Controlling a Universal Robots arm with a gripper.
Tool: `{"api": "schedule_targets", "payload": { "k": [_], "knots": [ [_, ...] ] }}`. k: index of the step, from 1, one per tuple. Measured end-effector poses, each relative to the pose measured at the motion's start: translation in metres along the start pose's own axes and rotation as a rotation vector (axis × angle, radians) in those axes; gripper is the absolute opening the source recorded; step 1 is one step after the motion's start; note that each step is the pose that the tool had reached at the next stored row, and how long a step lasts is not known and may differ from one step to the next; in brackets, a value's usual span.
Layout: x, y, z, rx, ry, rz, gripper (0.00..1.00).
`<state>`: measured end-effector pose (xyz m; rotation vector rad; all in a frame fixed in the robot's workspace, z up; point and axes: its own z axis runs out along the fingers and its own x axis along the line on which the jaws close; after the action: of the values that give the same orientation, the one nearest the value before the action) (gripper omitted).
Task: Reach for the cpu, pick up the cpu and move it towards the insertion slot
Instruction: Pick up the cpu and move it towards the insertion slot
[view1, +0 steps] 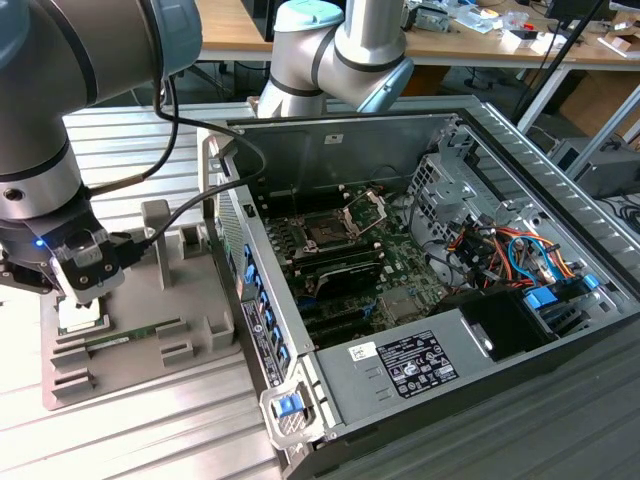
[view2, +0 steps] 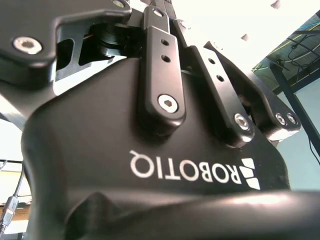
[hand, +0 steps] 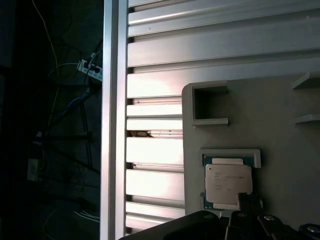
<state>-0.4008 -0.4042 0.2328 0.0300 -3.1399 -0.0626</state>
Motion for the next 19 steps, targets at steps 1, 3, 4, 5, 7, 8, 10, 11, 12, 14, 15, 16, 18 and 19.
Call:
{"api": "schedule_targets", "payload": {
  "k": [1,3,4,5,7,8,10,11,12,14,15,16,18,19],
  "knots": [
    [0.0,0.0,0.0003,0.0,-0.0001,0.0,0.11],
    [0.0,0.0,0.0008,0.0,0.0,0.0,0.11],
    [0.0,0.0,0.0011,0.0,0.0,0.0,0.11],
    [0.0,-0.0001,0.0015,0.0,0.0,0.0,0.11],
    [0.0,-0.0001,0.0019,0.0,-0.0001,0.0,0.11],
    [0.0,-0.0001,0.0021,0.0,-0.0001,0.0,0.11],
    [0.0,-0.0001,0.0026,0.0,-0.0001,0.0,0.11],
    [0.0,-0.0001,0.0028,0.0,0.0,0.0,0.11],
    [0.0,-0.0001,0.003,0.0,0.0,0.0,0.11],
    [0.0,-0.0001,0.0034,0.0,-0.0001,0.0,0.11],
    [0.0,-0.0001,0.0036,0.0,0.0,0.0,0.11],
    [0.0,-0.0002,0.0038,0.0,0.0,0.0,0.11],
    [0.0,-0.0002,0.0042,0.0,0.0,0.0,0.11],
    [0.0,-0.0002,0.0044,0.0,0.0,0.0,0.11]
  ]
}}
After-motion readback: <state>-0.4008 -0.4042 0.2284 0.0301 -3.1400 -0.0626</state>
